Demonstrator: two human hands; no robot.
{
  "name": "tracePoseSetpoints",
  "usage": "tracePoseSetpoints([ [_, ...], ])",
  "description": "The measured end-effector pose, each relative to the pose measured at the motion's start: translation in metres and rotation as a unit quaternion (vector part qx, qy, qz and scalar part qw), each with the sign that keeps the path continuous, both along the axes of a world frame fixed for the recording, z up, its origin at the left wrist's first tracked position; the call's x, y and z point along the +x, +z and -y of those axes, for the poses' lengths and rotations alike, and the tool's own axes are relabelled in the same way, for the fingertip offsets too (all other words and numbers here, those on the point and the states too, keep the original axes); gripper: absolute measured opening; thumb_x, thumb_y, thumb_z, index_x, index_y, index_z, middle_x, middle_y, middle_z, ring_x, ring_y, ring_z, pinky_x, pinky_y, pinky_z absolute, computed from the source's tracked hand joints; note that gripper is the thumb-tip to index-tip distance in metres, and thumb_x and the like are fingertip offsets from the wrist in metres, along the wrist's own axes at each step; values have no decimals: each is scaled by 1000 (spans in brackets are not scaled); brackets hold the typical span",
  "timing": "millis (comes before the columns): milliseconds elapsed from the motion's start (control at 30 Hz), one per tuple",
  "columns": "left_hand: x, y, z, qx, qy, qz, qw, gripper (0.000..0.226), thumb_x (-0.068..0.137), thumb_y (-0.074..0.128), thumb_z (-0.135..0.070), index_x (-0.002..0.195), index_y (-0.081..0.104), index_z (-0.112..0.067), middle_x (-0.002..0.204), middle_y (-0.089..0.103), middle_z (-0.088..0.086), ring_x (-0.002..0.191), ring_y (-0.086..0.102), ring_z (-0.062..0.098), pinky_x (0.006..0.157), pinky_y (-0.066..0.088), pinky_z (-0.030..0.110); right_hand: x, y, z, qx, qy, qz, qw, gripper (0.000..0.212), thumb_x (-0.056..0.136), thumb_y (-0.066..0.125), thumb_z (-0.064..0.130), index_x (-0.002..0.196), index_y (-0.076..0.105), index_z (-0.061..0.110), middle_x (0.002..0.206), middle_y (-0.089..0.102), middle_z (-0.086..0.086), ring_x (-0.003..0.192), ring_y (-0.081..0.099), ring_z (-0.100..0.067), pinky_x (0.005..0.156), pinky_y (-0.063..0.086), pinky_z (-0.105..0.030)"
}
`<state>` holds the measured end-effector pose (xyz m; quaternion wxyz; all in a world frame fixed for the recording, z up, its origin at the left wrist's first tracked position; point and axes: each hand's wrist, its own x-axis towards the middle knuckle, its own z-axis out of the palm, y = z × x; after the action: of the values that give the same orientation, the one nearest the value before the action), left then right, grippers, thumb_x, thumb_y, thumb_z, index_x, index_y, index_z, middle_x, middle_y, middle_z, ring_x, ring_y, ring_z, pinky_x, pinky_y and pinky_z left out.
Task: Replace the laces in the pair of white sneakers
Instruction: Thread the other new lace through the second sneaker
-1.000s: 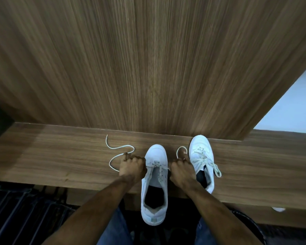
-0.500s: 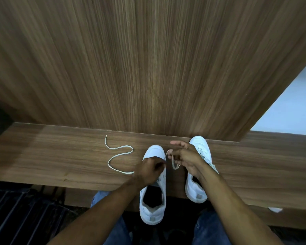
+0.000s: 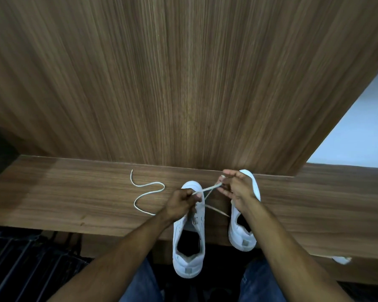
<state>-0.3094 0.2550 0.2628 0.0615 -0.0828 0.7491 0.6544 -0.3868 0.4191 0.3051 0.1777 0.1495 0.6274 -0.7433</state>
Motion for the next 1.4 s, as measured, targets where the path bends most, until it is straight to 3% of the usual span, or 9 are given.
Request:
tracePoseSetpoints([
  [100, 5, -12, 34, -40, 17, 0, 999, 22, 94, 59, -10, 72, 60, -12, 55, 50, 2, 43, 49, 2, 48, 45, 16, -2, -21, -22, 115, -50, -24, 992, 25, 85, 51, -11, 92, 64, 10, 79, 67, -12, 71, 64, -21, 70, 57, -37],
  [200, 9, -20, 56, -51, 34, 12, 998, 18, 91, 62, -8, 73, 58, -7, 50, 53, -3, 43, 47, 1, 46, 41, 17, -2, -41, -34, 265, -53, -104, 957, 34, 76, 51, -6, 72, 70, 21, 85, 73, -9, 72, 67, -24, 81, 57, -45],
  [367, 3, -22, 46, -76, 11, -14, 997, 18, 89, 67, -13, 72, 62, -11, 54, 52, -2, 47, 42, 0, 47, 37, 16, 28, -46, -4, 399, 154, -268, 863, 34, 80, 66, 2, 111, 69, 16, 117, 51, 1, 99, 60, -14, 89, 47, -26],
  [533, -4, -21, 18, -117, -14, -44, 992, 20, 90, 66, -14, 70, 64, -17, 61, 56, -1, 54, 45, 6, 54, 41, 23, 38, -61, 21, 439, 279, -301, 800, 23, 89, 56, 38, 87, 72, 22, 95, 66, 3, 89, 64, -21, 79, 50, -37],
  [733, 3, -38, 45, -162, 12, -46, 986, 22, 89, 68, -18, 68, 66, -25, 57, 54, -6, 55, 42, 4, 56, 36, 26, 23, -56, -6, 421, 106, -252, 865, 16, 90, 58, 13, 83, 73, 11, 83, 70, -8, 86, 66, -27, 73, 46, -29],
  [867, 10, -48, 58, -170, 54, -24, 984, 24, 88, 69, -17, 65, 61, -20, 46, 51, -17, 47, 39, -4, 53, 32, 17, 8, -55, -29, 438, 11, -206, 875, 18, 88, 57, 12, 89, 75, 10, 98, 72, -10, 98, 64, -32, 95, 45, -38],
  [1100, 10, -44, 36, -170, 7, -53, 984, 23, 86, 70, -16, 67, 68, -28, 58, 63, -21, 57, 52, -11, 61, 42, 15, 35, -63, -3, 455, 243, -359, 778, 41, 84, 59, 15, 125, 60, 18, 128, 57, -6, 123, 49, -26, 105, 39, -39],
  [1200, 6, -39, 22, -192, -3, -63, 979, 23, 87, 68, -11, 67, 68, -23, 53, 59, -22, 51, 50, -13, 59, 39, 14, 49, -65, 19, 435, 334, -380, 745, 34, 86, 53, 16, 116, 66, 20, 117, 66, -3, 115, 55, -25, 98, 40, -34],
  [1400, 17, -46, 29, -243, 22, 24, 969, 15, 74, 76, -37, 80, 64, -32, 65, 61, -13, 61, 54, 1, 63, 41, 23, 47, -66, 18, 434, 257, -243, 829, 30, 87, 52, 14, 101, 73, 27, 99, 74, 2, 94, 67, -22, 84, 52, -33],
])
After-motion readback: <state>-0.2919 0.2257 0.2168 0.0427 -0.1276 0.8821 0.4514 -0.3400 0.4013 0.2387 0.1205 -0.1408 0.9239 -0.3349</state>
